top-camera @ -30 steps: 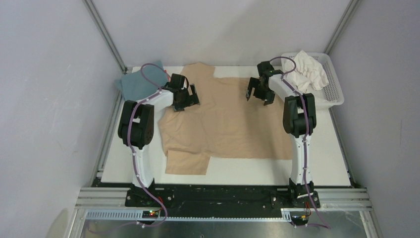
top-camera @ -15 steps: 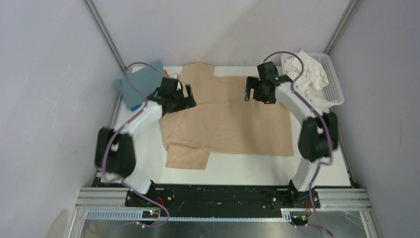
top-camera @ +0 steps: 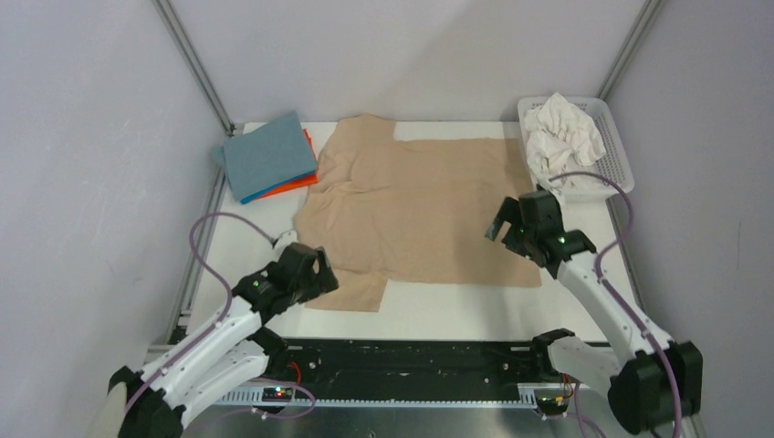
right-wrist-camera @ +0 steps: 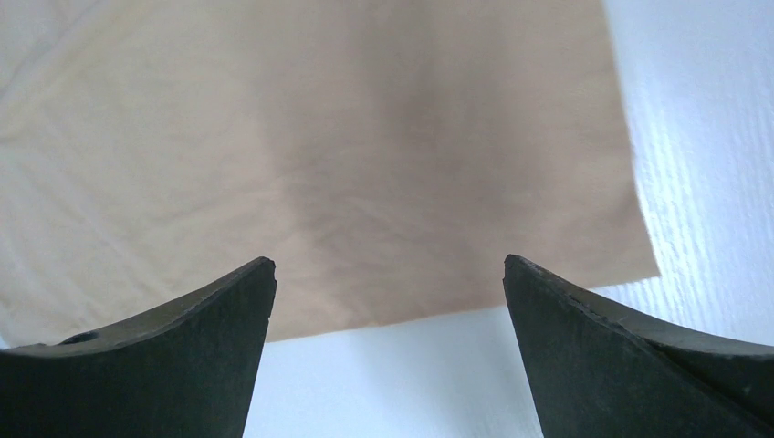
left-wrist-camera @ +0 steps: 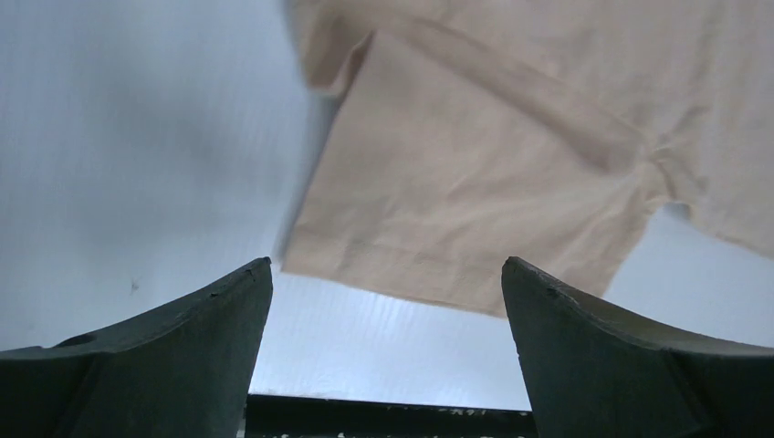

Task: Fold and stack the t-shirts
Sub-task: Grab the side of the flattened tshirt closest away from the robot with both arms

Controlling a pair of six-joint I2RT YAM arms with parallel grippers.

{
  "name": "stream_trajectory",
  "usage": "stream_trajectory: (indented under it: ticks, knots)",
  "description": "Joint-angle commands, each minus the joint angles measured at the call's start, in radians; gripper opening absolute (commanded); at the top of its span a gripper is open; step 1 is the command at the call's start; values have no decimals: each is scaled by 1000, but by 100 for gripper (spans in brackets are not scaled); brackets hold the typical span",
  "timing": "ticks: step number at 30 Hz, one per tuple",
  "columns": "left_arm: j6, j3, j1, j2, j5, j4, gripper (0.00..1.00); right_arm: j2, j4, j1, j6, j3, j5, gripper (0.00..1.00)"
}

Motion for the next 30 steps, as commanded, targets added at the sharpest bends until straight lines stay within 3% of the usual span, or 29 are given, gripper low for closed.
stream_trajectory:
  ticks: [1,3,9,12,18,23,27,30]
  knots:
    - [-174,-63,-23,-40,-61,-76,100,-106,60,-53,53,-62,37,99]
    - [-192,-79,-27,-19,-77,-71,98,-103,55,-60,41,-70,37,100]
    - [-187,-55,-36,34,-126,-40,81,-26,52,-65,18,-72,29,99]
    - [-180,-56,-37,74,-107,11,71,-4,57,-66,13,-72,23,99]
    - [-158,-58,-40,198,-44,141,61,-11,45,-67,9,-73,47,99]
    - [-117,-36,-64,277,0,203,41,-15,29,-69,5,-72,74,99]
    - [-94,-30,-92,324,19,225,31,-12,25,-73,5,-73,79,100]
    - [-85,-28,-101,356,18,226,10,-6,27,-75,5,-76,80,99]
